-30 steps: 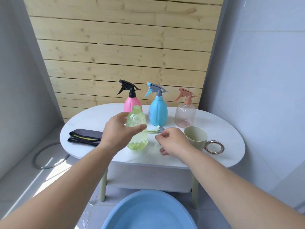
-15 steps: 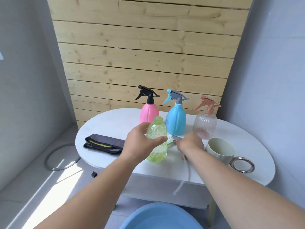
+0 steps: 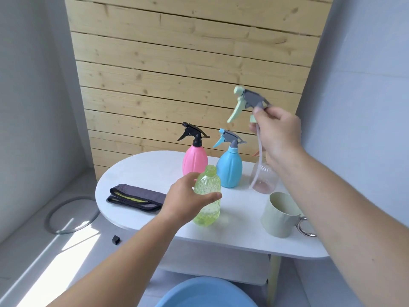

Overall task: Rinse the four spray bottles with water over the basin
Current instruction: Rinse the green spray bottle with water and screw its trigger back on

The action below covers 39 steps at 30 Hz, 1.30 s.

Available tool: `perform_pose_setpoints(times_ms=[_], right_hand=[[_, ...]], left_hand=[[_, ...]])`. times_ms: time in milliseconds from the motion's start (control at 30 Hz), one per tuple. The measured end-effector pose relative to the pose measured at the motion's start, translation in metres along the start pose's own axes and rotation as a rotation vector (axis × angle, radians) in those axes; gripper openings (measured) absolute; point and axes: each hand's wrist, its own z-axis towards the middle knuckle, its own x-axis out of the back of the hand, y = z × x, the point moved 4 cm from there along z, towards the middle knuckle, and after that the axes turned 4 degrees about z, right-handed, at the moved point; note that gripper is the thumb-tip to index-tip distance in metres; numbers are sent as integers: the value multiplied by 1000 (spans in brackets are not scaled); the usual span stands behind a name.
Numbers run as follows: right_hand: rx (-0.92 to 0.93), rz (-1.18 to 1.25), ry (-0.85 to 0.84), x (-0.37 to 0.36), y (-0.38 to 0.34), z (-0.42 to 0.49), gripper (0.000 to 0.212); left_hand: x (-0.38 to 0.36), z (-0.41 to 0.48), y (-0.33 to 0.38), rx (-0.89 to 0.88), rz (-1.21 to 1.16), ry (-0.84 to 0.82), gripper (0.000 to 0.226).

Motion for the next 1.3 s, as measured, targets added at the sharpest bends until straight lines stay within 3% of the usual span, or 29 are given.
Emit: perform_pose_setpoints(times_ms=[133, 233, 767, 967, 1167, 1300], right_hand=[[51, 257, -90, -22, -34, 4, 13], [119, 306, -152, -36, -45, 1, 9], [209, 229, -207, -52, -49, -13, 9], [148, 245, -237, -54, -34, -13, 11], [-82, 242, -331, -60, 14, -17, 5], [-169, 159, -416, -56, 44, -26, 16]], left_hand=[[-2, 2, -5, 4, -59, -60, 98], [1, 3, -6, -4, -115, -82, 91], [-1, 7, -14, -15, -135, -88, 90], [0, 5, -14, -13, -143, -94, 86], [-1, 7, -15, -16, -145, -95, 88], [-1, 7, -15, -29, -145, -88, 83]])
